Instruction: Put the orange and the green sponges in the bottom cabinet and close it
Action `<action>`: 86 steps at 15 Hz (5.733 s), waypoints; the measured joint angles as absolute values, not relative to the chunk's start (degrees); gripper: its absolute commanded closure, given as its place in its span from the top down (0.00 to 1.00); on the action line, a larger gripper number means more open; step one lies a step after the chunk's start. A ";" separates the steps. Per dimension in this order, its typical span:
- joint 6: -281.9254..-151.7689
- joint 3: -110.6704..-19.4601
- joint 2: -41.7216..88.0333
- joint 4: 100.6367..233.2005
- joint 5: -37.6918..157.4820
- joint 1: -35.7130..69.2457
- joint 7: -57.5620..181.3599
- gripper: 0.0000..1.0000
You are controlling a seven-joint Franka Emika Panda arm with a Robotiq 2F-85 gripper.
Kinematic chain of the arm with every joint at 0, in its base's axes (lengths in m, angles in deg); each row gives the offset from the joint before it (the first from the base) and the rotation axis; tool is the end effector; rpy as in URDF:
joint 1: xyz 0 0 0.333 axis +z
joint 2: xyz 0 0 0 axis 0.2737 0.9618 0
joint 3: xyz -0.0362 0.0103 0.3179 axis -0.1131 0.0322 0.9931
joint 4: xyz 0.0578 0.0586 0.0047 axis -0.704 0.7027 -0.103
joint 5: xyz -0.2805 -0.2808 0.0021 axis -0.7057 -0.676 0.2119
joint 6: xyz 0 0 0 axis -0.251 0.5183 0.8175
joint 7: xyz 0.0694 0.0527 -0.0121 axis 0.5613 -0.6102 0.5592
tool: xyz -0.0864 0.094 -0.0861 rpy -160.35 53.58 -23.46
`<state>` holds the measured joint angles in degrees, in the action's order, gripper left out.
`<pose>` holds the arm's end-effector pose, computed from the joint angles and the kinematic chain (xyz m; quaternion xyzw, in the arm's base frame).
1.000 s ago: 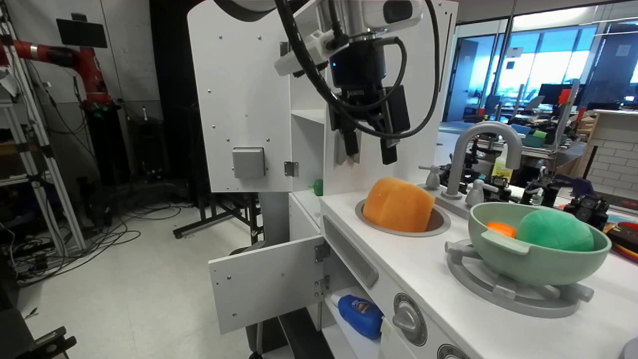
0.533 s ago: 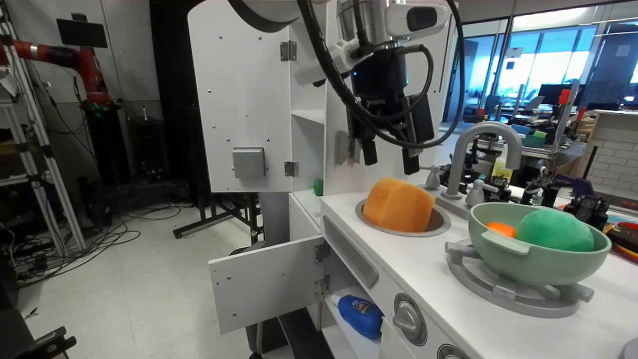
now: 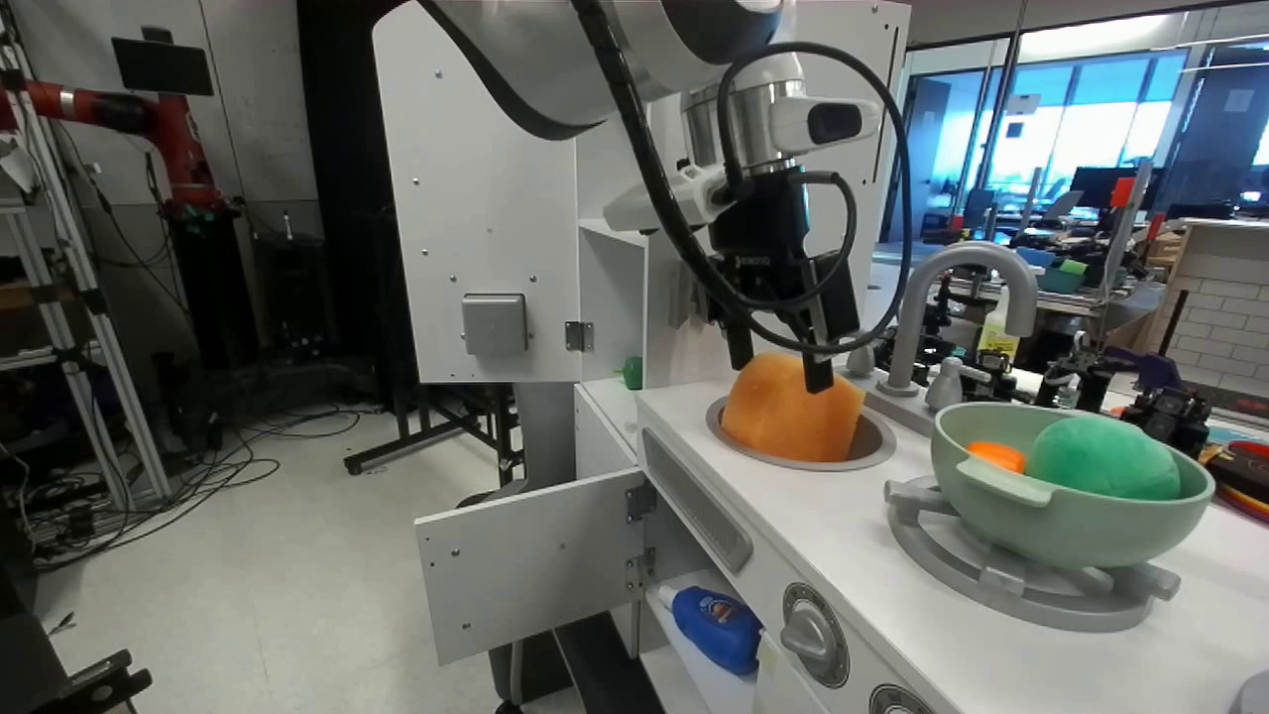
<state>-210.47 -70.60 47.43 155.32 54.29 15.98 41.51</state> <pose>0.7432 -0.1117 0.2536 0.9646 -0.2302 0.0759 0.1042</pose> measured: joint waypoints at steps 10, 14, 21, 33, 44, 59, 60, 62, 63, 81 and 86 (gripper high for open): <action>-211.81 -70.59 52.49 150.06 54.37 15.99 41.52 0.35; -211.74 -70.58 53.38 148.80 54.46 15.98 41.72 0.07; -211.80 -70.58 48.88 151.95 54.49 15.95 44.81 0.02; -211.76 -66.47 15.61 186.17 54.84 14.11 70.02 0.02; -220.31 -61.00 3.37 213.66 51.89 16.03 67.98 0.02; -243.97 -69.74 33.79 203.81 16.81 25.15 13.29 0.02; -244.23 -70.67 36.37 201.63 15.68 26.33 10.63 0.02; -244.41 -72.24 41.72 197.14 14.19 28.64 6.02 0.02; -244.77 -73.07 44.29 195.04 13.62 29.68 3.98 0.02; -252.21 -86.99 62.84 177.66 12.39 36.63 -13.68 0.02; -252.21 -87.86 66.79 172.88 12.60 36.32 -16.43 0.02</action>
